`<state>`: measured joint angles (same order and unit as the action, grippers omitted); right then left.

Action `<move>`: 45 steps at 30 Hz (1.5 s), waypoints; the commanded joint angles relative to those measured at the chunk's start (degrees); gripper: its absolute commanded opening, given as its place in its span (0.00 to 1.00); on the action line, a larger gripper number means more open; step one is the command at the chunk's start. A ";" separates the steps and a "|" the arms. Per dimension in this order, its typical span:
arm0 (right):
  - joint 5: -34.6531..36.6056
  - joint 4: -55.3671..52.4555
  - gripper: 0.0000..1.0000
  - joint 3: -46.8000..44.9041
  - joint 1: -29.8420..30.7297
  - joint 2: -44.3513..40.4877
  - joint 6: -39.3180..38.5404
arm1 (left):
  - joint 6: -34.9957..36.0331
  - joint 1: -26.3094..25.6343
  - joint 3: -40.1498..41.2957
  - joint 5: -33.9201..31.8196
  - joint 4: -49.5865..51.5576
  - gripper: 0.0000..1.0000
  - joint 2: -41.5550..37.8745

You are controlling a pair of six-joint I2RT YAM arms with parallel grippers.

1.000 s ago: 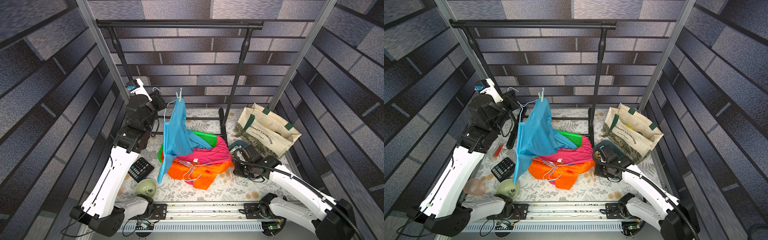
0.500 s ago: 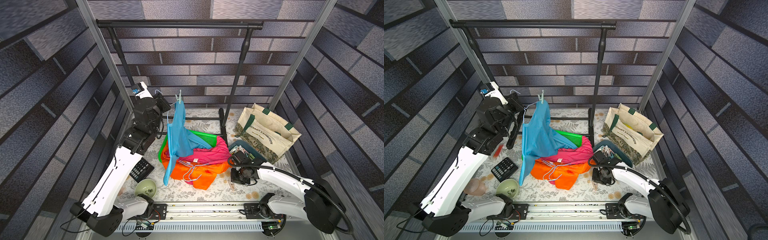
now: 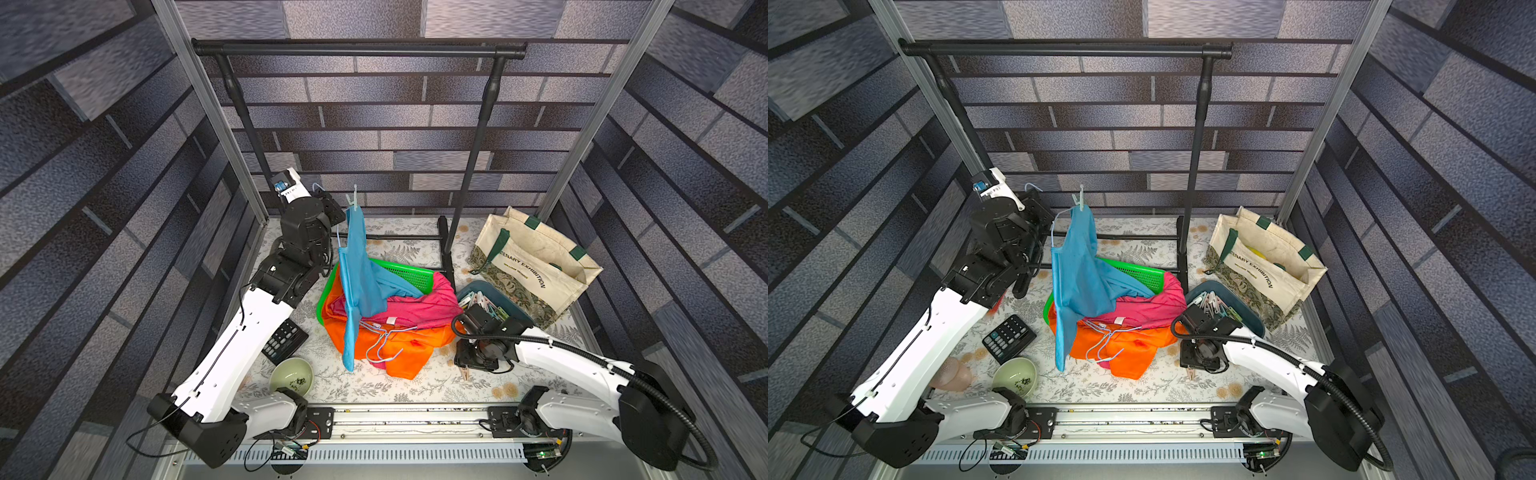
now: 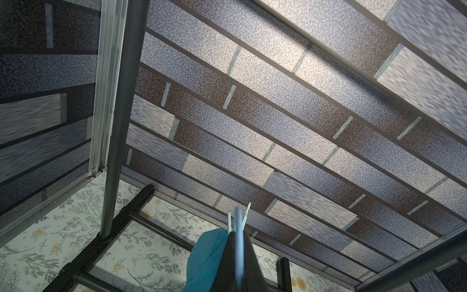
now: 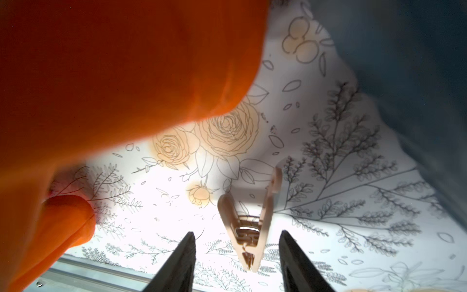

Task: Use clothespins to secure the t-shirt on both sides of the hanger
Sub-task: Place the clothespin at the center of the board, then pick up the clothespin from the center of the board.

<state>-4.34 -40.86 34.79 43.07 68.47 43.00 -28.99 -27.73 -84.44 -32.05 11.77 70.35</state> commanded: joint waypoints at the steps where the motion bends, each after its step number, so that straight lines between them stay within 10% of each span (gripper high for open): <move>1: 3.07 -0.22 0.52 1.34 1.46 3.05 1.11 | 0.61 -0.14 -1.07 -1.67 -1.16 0.00 0.63; 10: 6.62 2.06 0.38 1.15 2.52 7.13 2.02 | -1.41 -0.11 -1.42 -4.56 -0.05 0.00 1.39; 16: 5.91 0.85 0.53 0.54 4.05 6.18 -0.10 | -1.86 0.00 -2.00 -4.93 0.95 0.00 2.00; 26: 5.21 1.10 0.48 -2.09 6.93 5.37 -2.03 | -3.34 0.57 -1.86 -3.72 1.13 0.00 2.16; 36: 9.79 3.16 0.16 -0.31 6.98 5.80 0.40 | -3.78 0.57 -2.82 -4.49 2.84 0.00 2.28; 45: 15.29 -2.97 0.00 5.78 6.98 -19.48 -7.76 | -7.22 0.56 -3.00 -5.77 3.61 0.00 2.77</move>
<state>7.20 -40.84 37.06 49.67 55.35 39.13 -33.76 -27.66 -85.67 -36.53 15.46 72.95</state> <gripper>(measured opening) 0.224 0.063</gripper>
